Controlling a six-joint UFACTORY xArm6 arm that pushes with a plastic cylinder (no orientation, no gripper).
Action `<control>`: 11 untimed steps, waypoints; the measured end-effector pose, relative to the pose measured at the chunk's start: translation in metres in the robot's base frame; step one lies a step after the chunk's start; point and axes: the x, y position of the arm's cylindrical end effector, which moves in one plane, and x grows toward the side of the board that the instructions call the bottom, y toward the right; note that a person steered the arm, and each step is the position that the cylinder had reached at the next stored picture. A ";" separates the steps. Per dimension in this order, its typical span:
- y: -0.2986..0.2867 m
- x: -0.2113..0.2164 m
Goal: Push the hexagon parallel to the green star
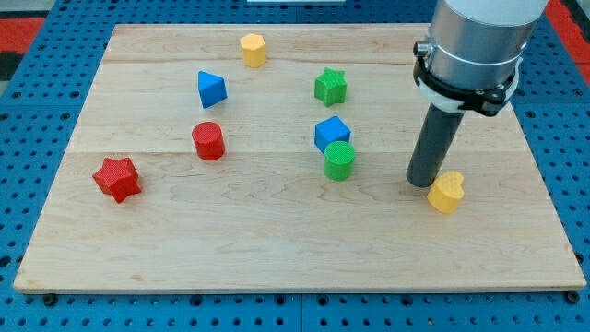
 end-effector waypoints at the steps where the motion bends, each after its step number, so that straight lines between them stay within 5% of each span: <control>1: 0.020 0.011; 2: -0.002 -0.011; 5: -0.034 -0.191; 8: -0.261 -0.196; 9: -0.282 -0.230; 11: -0.171 -0.230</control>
